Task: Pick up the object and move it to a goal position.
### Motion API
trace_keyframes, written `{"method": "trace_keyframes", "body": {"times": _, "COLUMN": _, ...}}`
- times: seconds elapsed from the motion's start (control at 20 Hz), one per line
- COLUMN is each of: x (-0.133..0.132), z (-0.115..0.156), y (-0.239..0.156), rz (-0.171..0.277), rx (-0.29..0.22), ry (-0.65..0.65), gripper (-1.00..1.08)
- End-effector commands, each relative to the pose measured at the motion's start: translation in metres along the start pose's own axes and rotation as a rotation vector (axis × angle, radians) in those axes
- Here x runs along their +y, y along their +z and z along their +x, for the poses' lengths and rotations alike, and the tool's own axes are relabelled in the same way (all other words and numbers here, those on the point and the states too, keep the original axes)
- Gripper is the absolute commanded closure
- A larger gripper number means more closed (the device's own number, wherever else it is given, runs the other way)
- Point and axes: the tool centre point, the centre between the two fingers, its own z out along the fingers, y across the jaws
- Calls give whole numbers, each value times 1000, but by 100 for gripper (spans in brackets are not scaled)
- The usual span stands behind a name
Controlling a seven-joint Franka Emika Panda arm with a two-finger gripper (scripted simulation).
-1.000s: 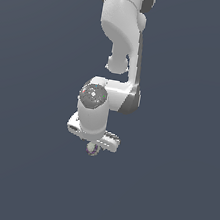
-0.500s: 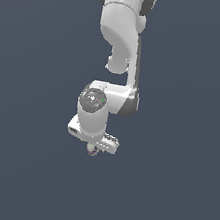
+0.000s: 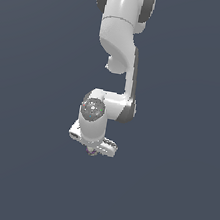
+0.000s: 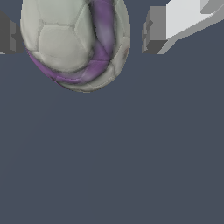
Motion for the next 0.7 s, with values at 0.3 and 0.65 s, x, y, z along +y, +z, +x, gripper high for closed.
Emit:
{"method": "trace_keyframes", "body": {"times": 0.3, "x": 0, "z": 1, "y": 0, "rz": 1, "rx": 2, "ry": 0, "gripper": 108}}
{"method": "trace_keyframes", "body": {"times": 0.65, "x": 0, "z": 1, "y": -1, "rz": 0, "rx": 1, "ry": 0, "gripper": 108}}
